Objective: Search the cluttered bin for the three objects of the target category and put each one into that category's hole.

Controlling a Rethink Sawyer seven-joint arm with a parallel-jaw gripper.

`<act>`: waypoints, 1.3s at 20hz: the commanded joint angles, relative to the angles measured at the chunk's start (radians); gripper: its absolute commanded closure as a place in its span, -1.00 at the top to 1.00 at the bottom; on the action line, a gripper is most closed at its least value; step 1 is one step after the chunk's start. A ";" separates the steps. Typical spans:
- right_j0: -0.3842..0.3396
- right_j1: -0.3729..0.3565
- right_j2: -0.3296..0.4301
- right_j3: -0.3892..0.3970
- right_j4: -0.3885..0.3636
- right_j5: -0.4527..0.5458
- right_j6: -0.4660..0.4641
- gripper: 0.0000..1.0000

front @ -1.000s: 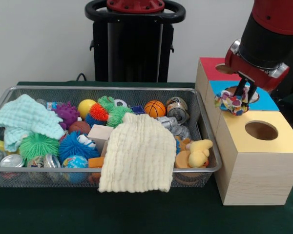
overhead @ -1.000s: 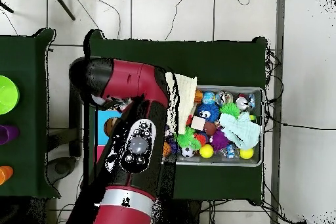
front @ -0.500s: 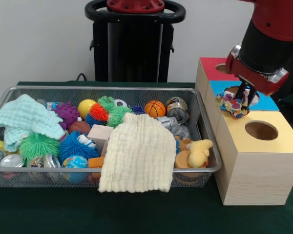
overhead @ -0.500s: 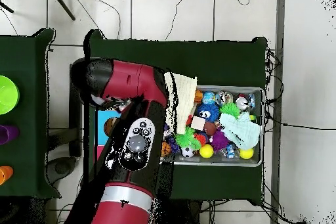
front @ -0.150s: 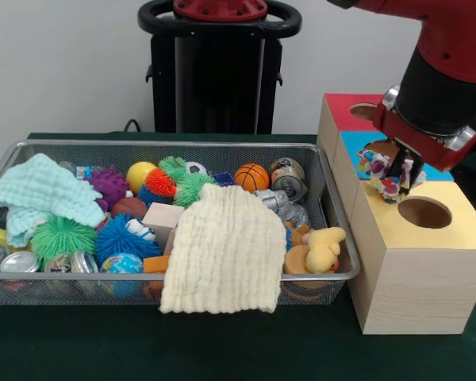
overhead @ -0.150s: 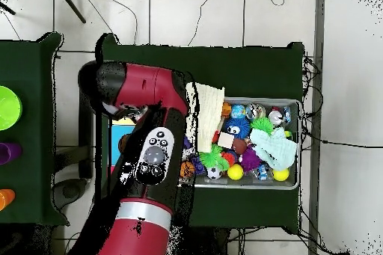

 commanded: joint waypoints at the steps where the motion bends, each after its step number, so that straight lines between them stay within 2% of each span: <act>1: -0.026 0.078 0.036 -0.058 0.022 0.032 0.271 -1.00; 8: -0.028 0.100 0.026 -0.101 0.029 0.050 0.284 -1.00; 15: -0.021 0.095 0.020 -0.099 0.041 0.057 0.292 -1.00; 26: 0.014 0.048 0.005 0.006 0.063 -0.008 0.297 -1.00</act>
